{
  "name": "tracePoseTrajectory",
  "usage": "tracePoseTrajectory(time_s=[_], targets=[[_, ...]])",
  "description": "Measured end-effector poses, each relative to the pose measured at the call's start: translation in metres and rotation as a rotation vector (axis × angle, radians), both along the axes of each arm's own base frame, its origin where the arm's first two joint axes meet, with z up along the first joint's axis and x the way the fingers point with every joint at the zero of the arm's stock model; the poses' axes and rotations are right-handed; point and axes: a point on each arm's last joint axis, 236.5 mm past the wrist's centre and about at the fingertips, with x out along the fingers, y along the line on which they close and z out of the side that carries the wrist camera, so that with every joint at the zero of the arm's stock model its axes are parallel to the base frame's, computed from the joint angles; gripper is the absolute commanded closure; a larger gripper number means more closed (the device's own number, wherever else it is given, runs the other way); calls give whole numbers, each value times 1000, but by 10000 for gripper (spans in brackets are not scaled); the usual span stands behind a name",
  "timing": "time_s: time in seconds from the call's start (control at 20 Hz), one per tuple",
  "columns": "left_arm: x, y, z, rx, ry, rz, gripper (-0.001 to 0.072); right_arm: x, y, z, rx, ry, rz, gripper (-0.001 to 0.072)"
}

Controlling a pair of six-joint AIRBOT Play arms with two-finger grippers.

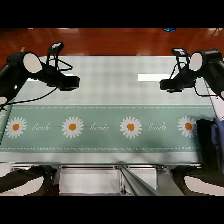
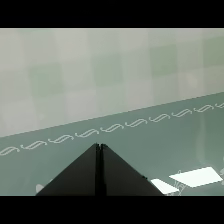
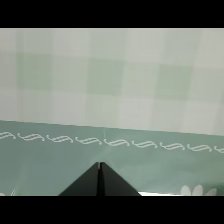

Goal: Fold the shirts.

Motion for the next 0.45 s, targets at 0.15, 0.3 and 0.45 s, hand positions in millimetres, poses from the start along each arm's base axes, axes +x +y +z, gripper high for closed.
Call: tracePoseTrajectory(time_s=[0.15, 0.3, 0.45], targets=[[-1, 1, -1, 5, 3, 2, 690, 0, 0, -1, -5, 3, -1, 685], [-1, 1, -1, 4, 5, 5, 690, 0, -1, -1, -7, 4, -1, 686], [-1, 1, -1, 5, 5, 5, 690, 0, -1, -1, -8, 4, -2, 685]])
